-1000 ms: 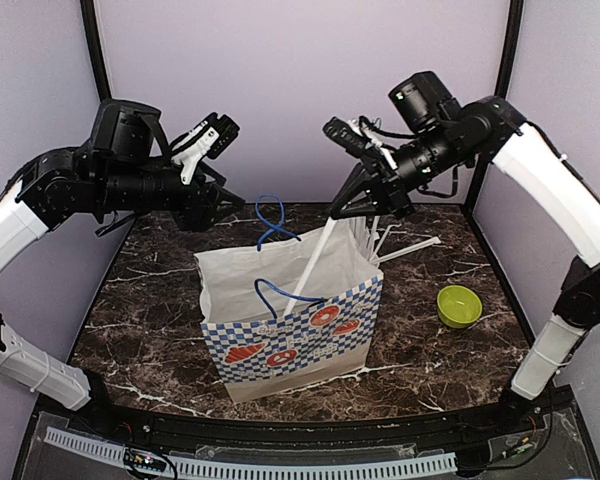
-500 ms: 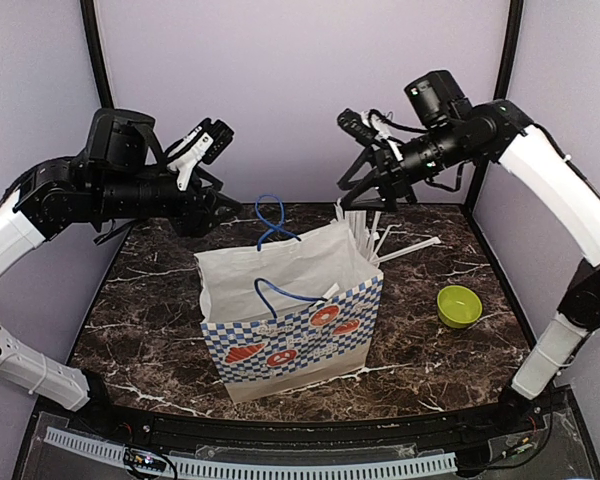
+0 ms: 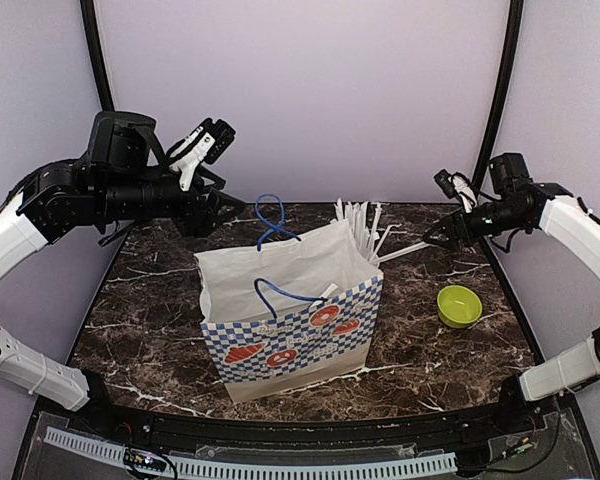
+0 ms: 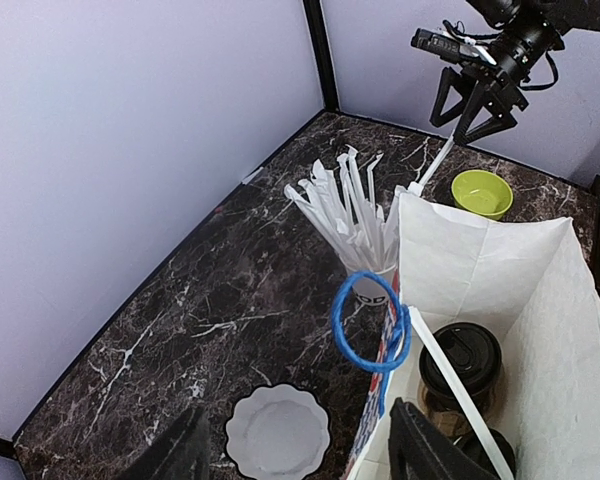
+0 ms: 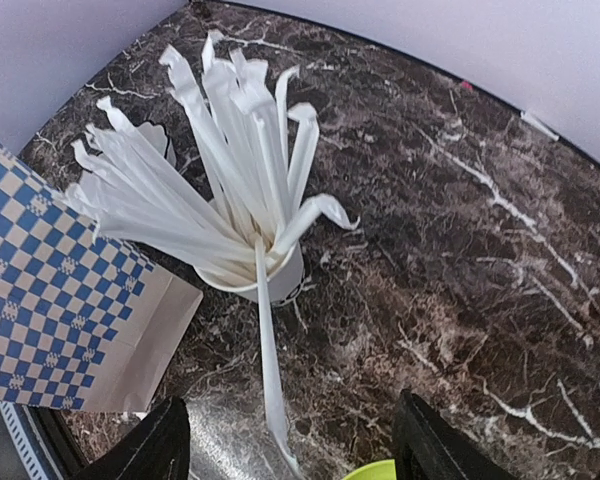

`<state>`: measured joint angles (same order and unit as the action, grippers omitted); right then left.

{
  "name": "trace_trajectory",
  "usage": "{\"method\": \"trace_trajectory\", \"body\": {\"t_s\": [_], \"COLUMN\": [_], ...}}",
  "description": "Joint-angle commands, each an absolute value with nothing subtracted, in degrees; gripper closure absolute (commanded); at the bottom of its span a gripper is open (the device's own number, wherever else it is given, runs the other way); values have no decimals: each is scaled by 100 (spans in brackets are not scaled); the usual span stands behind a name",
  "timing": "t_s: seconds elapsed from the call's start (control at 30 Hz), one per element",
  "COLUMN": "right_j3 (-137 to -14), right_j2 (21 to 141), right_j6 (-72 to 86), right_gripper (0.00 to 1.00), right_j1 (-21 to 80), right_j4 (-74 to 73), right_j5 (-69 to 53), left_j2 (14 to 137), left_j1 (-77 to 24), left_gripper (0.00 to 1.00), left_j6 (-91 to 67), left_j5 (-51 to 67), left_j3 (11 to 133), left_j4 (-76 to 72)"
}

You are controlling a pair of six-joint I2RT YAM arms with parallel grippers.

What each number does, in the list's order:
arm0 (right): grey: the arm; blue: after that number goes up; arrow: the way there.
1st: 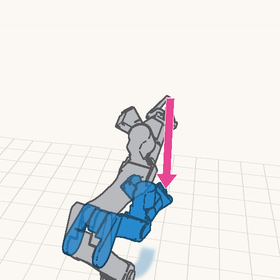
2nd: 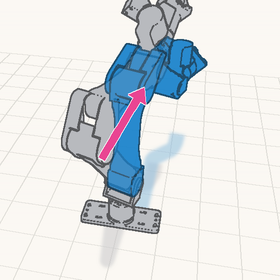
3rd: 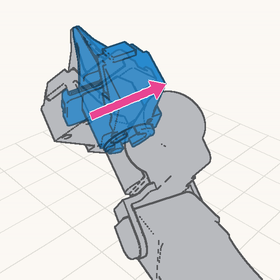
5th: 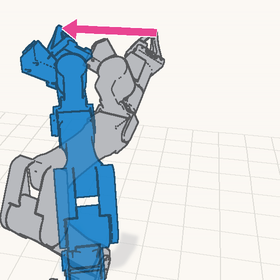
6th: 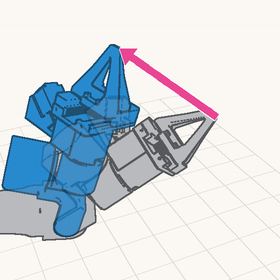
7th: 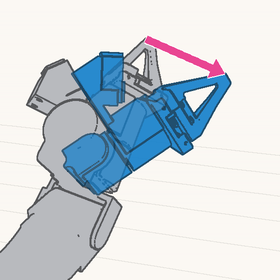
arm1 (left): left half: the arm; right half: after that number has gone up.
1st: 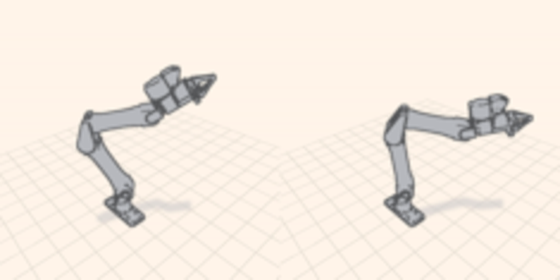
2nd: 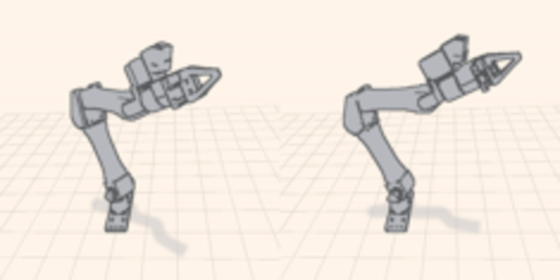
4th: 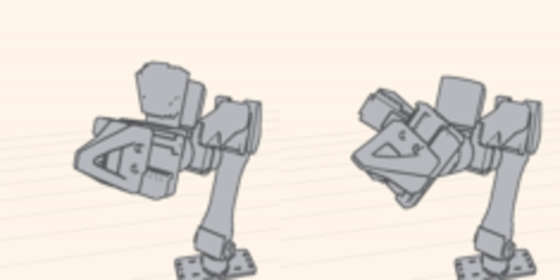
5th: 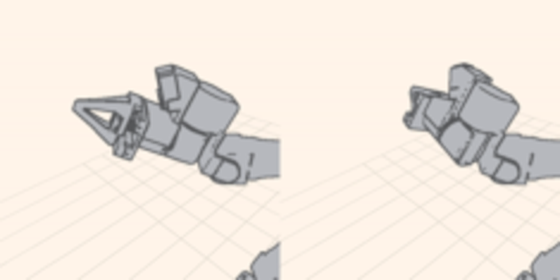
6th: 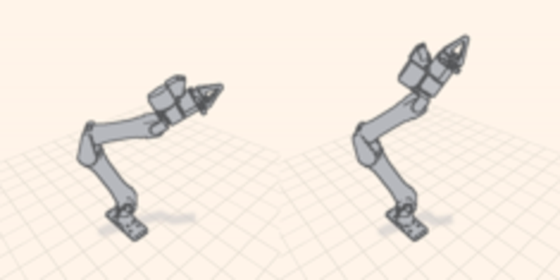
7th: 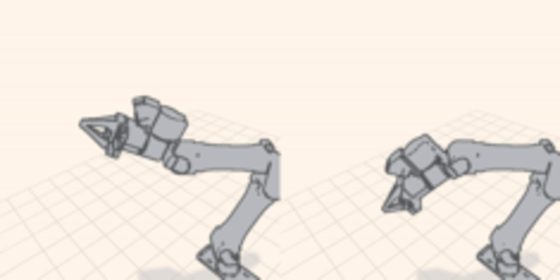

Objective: Pack the takeout coffee

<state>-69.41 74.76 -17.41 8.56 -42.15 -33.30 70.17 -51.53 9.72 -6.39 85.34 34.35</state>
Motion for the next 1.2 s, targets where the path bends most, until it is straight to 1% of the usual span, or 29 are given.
{"method": "trace_trajectory", "body": {"t_s": [0.0, 0.07, 0.1, 0.23, 0.27, 0.33, 0.43, 0.5, 0.53, 0.6, 0.67, 0.8, 0.93, 1.17], "right_j3": [-6760, -6767, -6770, -6736, -6737, -6757, -6807, -6799, -6787, -6791, -6839, -7027, -7479, -8377], "right_j2": [7392, 7444, 7474, 7590, 7620, 7669, 7775, 7826, 7838, 7848, 7842, 7768, 7702, 6996], "right_j6": [-1581, -1609, -1622, -1735, -1744, -1773, -1833, -1850, -1855, -1869, -1885, -1947, -2174, -2533], "right_gripper": [31, 33, 37, 57, 60, 60, 58, 60, 66, 84, 100, 100, 100, 100], "right_j1": [750, 717, 708, 708, 708, 706, 712, 705, 707, 703, 709, 711, 711, 701], "right_j4": [-3733, -3748, -3763, -3835, -3853, -3941, -4136, -4205, -4221, -4254, -4296, -4482, -5078, -5879], "right_j5": [-3285, -3277, -3310, -3598, -3679, -3842, -4029, -4067, -4076, -4099, -4113, -4129, -4252, -4173], "left_j2": [6958, 6934, 6926, 6866, 6841, 6800, 6733, 6691, 6682, 6680, 6657, 6521, 6407, 6546], "left_j1": [-5132, -5133, -5128, -5127, -5131, -5126, -5133, -5128, -5126, -5120, -5082, -4876, -4565, -3611], "left_gripper": [37, 37, 37, 37, 37, 37, 37, 37, 37, 36, 35, 33, 31, 31], "left_j6": [996, 961, 941, 892, 886, 863, 782, 700, 671, 584, 564, 459, 316, 34], "left_j5": [-571, -545, -534, -542, -546, -544, -645, -989, -1370, -1975, -2353, -2617, -2692, -2619], "left_j3": [8667, 8648, 8637, 8587, 8578, 8577, 8570, 8569, 8569, 8574, 8567, 8466, 8383, 8304], "left_j4": [3306, 3306, 3305, 3321, 3333, 3350, 3340, 3308, 3295, 3287, 3283, 3216, 3186, 3148]}}
